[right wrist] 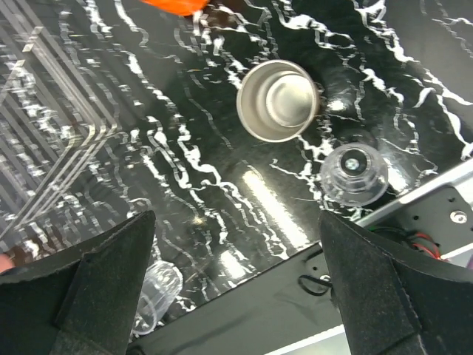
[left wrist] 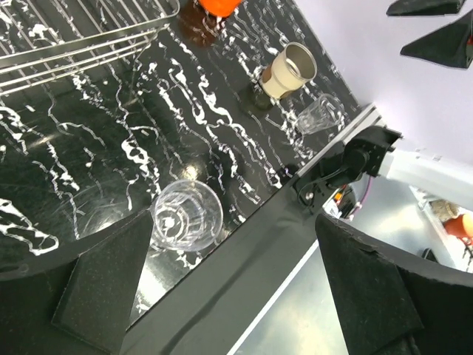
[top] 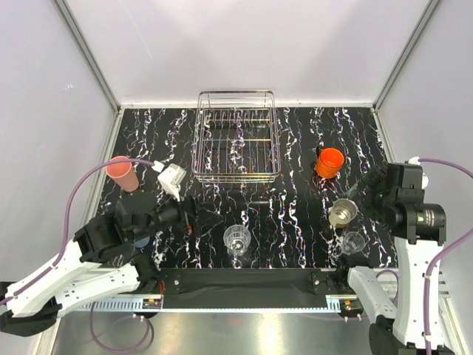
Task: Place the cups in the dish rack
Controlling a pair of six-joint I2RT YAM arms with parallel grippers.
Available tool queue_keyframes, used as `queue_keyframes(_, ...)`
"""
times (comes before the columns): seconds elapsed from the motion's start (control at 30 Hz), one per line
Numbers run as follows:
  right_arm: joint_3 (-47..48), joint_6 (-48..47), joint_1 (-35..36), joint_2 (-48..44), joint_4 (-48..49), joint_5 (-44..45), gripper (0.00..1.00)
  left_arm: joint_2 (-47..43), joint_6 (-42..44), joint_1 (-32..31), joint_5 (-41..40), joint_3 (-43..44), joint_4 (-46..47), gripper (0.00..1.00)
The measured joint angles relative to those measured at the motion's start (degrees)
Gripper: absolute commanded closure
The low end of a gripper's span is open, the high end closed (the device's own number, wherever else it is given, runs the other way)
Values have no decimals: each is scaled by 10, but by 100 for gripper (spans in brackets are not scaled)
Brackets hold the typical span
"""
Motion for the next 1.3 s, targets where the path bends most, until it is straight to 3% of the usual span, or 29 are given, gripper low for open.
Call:
queue_keyframes(0.17,-11,-4,0,22,-1,24,1,5,3,0,5,16,-23,1)
queue_keyframes(0.3,-16,-13,0,39,-2,37,10,5,3,0,23,17,-34,1)
queue_keyframes(0.43,-16,-31,0,74,7,49,8,7,2,0,26,23,-40,1)
queue_keyframes(0.83,25,-77,0,288,159,92,3,29,-1,0,16,72,-58,1)
queue_keyframes(1.3,33,-117,0,430,251,45,8,32,-12,0,15,72,-68,1)
